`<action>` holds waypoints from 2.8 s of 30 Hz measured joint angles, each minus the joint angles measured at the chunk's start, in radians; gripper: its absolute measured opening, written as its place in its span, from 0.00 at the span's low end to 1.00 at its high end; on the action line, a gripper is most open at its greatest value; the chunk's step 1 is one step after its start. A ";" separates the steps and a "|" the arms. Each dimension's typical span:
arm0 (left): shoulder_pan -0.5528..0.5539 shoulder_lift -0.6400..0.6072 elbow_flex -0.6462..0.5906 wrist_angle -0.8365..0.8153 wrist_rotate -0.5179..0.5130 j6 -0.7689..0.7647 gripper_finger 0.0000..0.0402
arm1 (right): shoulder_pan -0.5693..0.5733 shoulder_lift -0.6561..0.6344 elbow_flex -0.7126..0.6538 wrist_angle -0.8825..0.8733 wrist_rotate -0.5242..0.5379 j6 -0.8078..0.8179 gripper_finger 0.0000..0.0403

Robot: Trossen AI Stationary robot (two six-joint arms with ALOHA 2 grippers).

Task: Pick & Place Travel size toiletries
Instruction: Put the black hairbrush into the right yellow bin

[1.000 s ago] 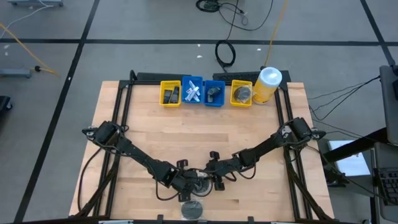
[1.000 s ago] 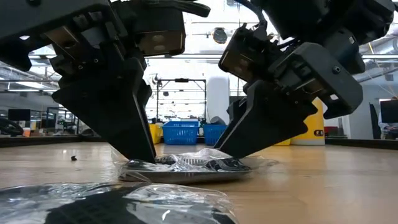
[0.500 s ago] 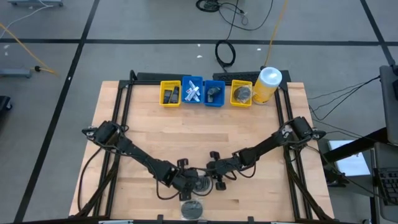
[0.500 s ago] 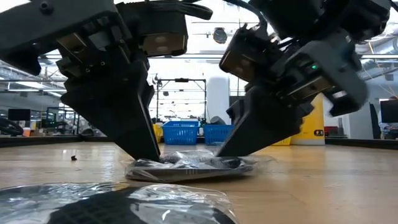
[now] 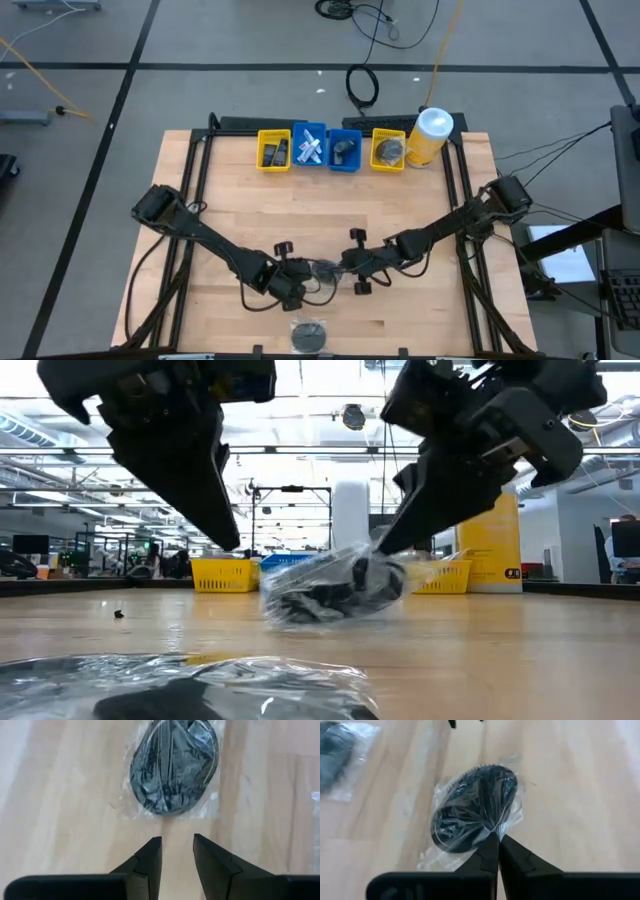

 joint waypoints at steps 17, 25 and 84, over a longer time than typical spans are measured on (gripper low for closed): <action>0.000 -0.010 0.002 -0.014 -0.129 -0.025 0.28 | -0.115 -0.249 0.000 -0.343 0.288 0.020 0.00; 0.000 -0.011 0.003 -0.022 -0.173 -0.040 0.28 | -0.209 -0.351 0.001 -0.460 0.416 0.054 0.00; 0.012 -0.012 0.004 -0.054 -0.219 -0.052 0.28 | -0.819 -0.418 -0.187 -0.277 0.655 0.178 0.00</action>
